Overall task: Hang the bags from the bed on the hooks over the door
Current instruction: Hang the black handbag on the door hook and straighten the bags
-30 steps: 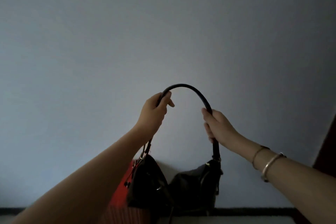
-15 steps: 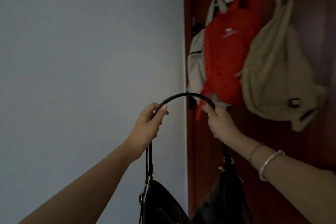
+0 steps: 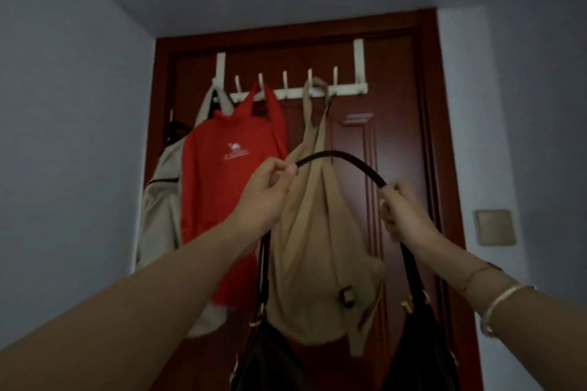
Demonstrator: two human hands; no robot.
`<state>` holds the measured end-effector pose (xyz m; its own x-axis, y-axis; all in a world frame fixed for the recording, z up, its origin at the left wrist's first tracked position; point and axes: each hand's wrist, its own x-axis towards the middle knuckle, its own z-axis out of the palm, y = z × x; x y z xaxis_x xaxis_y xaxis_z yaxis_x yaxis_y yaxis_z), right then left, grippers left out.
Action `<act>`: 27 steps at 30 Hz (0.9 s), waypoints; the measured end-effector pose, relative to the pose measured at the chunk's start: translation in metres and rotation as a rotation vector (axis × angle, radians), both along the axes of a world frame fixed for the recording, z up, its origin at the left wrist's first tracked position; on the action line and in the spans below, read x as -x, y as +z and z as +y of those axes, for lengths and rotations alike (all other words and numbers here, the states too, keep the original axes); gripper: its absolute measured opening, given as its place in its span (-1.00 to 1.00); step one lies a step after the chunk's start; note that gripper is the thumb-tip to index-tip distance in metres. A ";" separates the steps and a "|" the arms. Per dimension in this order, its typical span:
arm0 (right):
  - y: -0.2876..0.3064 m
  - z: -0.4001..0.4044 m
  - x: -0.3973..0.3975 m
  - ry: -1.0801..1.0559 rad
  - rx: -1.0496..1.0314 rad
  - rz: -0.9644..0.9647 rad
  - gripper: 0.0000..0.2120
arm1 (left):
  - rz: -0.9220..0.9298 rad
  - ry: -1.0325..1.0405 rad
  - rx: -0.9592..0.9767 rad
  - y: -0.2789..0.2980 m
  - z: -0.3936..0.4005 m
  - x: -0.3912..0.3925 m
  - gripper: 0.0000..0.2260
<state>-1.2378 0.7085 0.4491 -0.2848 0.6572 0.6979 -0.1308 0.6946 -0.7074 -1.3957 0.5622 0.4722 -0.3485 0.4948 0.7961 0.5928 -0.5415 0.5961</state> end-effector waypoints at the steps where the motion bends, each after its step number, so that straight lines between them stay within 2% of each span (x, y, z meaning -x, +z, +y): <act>1: 0.013 0.016 -0.002 -0.012 0.011 0.018 -0.88 | 0.018 -0.004 -0.006 0.012 0.019 0.000 -0.83; 3: 0.040 0.052 -0.004 -0.024 0.016 0.070 -0.96 | 0.055 -0.010 -0.019 0.039 0.061 -0.001 -0.82; 7: 0.089 0.110 -0.006 -0.025 -0.122 0.067 -0.88 | 0.062 -0.024 -0.081 0.091 0.132 -0.001 -0.83; 10: 0.125 0.153 0.001 -0.115 -0.266 0.073 -0.87 | 0.056 -0.027 -0.141 0.124 0.181 0.007 -0.82; 13: 0.159 0.193 0.014 -0.190 -0.367 0.165 -0.86 | 0.065 0.043 -0.155 0.157 0.226 0.016 -0.78; 17: 0.194 0.238 0.033 -0.296 -0.465 0.218 -0.89 | 0.126 0.049 -0.291 0.205 0.273 0.034 -0.78; 23: 0.255 0.281 0.054 -0.508 -0.557 0.277 -0.89 | 0.216 0.268 -0.349 0.270 0.330 0.047 -0.69; 27: 0.315 0.294 0.072 -0.608 -0.583 0.247 -0.88 | 0.293 0.621 -0.409 0.326 0.351 0.051 -0.69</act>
